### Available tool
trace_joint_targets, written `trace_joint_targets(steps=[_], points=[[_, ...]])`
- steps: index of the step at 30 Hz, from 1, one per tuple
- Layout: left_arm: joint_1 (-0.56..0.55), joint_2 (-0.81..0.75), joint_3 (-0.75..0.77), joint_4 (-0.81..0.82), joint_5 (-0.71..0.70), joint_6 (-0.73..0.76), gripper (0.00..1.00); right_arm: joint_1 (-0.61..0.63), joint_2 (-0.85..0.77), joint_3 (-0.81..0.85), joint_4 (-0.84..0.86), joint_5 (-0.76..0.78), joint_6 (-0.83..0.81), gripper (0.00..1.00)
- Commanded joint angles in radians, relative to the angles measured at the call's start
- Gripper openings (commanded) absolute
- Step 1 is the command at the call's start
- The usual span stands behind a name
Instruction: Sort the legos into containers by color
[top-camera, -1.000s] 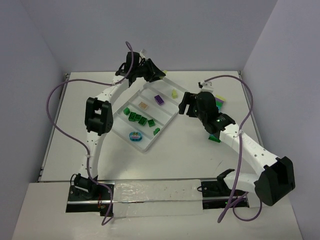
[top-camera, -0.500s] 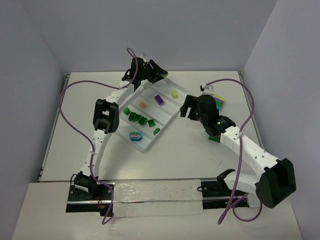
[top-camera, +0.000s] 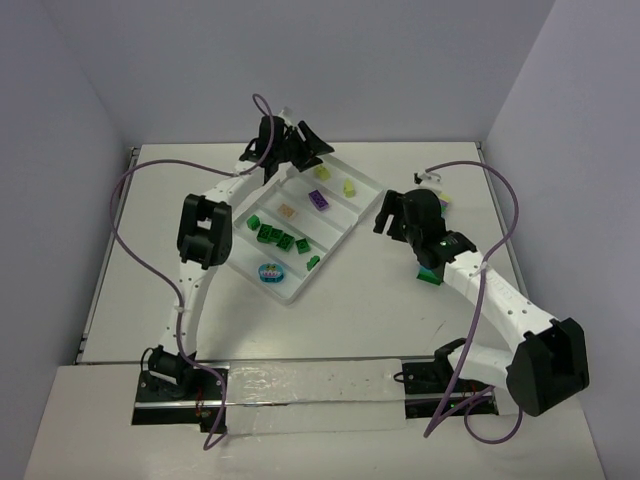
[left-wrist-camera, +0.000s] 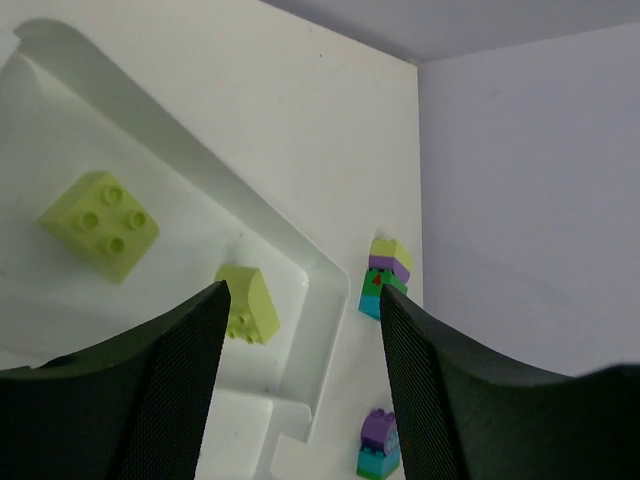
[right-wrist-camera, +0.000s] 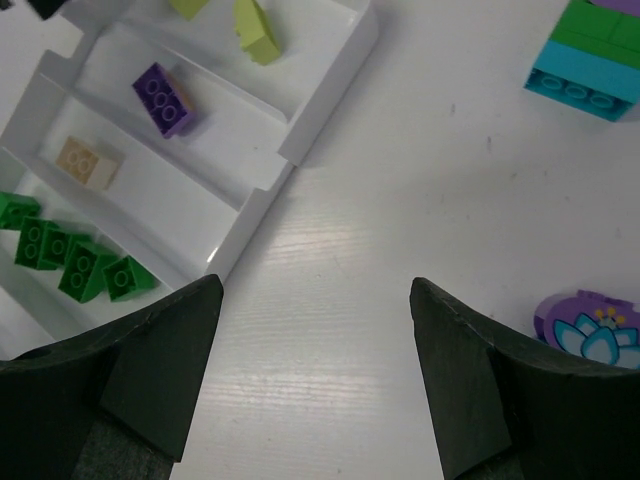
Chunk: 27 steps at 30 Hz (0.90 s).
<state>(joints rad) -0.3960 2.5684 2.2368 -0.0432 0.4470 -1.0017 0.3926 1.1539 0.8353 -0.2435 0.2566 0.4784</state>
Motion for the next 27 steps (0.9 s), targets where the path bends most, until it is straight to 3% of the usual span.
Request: trace_joint_targets(steps=[1,9,16,27], points=[[-0.034,-0.220,-0.081,-0.010,-0.008,0.096,0.68,-0.053,-0.045,-0.021,-0.058,0.061,0.021,0.83],[-0.126,-0.507,-0.238,-0.264,-0.141,0.316,0.71,-0.234,0.011,-0.055,-0.224,0.130,0.194,0.84],[-0.164,-0.774,-0.570,-0.278,-0.188,0.374,0.72,-0.341,0.062,-0.108,-0.215,0.094,0.254,0.84],[-0.197,-1.000,-0.745,-0.327,-0.243,0.373,0.72,-0.385,0.228,-0.127,-0.117,0.026,0.207,0.84]])
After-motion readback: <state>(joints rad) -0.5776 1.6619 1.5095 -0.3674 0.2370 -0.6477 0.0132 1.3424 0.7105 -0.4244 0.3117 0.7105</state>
